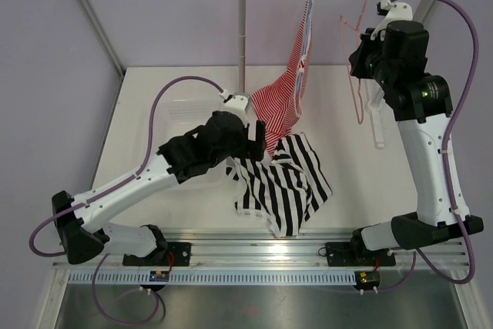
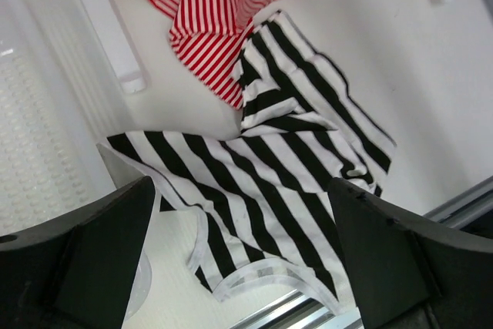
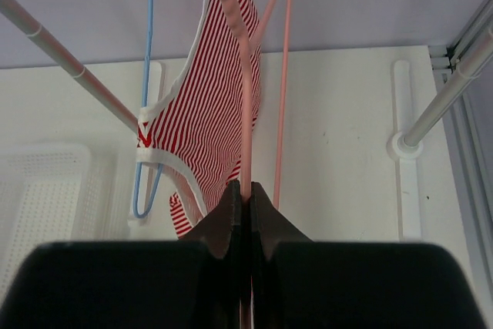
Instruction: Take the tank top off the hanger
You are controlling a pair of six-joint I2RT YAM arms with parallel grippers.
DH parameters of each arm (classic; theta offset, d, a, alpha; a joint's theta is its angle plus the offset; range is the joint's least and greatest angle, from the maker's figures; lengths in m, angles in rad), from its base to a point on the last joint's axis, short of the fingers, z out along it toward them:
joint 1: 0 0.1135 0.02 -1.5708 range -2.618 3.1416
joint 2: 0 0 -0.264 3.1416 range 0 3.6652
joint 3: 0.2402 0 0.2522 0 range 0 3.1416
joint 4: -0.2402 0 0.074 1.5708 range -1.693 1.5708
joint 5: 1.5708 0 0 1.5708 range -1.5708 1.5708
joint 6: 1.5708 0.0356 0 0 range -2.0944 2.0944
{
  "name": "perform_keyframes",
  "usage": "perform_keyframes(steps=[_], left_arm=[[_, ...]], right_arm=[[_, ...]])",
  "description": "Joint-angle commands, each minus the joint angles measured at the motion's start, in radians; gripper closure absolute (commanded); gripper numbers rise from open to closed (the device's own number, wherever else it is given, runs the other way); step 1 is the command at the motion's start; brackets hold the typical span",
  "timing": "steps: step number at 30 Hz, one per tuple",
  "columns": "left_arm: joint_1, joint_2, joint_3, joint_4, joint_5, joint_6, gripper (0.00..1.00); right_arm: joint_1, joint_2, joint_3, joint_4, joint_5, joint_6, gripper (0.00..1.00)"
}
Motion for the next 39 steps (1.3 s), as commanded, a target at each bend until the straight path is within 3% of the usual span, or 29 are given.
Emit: perform_keyframes(steps=[1, 9, 18, 24, 39], left_arm=[[-0.013, -0.090, 0.078, -0.003, 0.031, 0.038, 0.01], [-0.016, -0.208, 0.093, -0.141, -0.119, 0.079, 0.01], [-0.016, -0.372, 0.018, -0.214, -0.154, 0.108, 0.01], [-0.029, -0.403, -0.028, -0.200, -0.151, 0.118, 0.01], [-0.052, -0.386, -0.035, -0.194, -0.174, 0.127, 0.01]], right_arm=[[-0.049, 0.040, 0.077, 0.083, -0.025, -0.039, 1.00], [-0.133, 0.133, 0.128, 0.168, -0.116, -0.075, 1.00], [-0.169, 0.202, 0.168, 0.221, -0.148, -0.093, 1.00], [-0.178, 0.278, 0.265, 0.175, -0.176, -0.093, 1.00], [-0.181, 0.356, 0.273, 0.161, -0.193, -0.046, 1.00]])
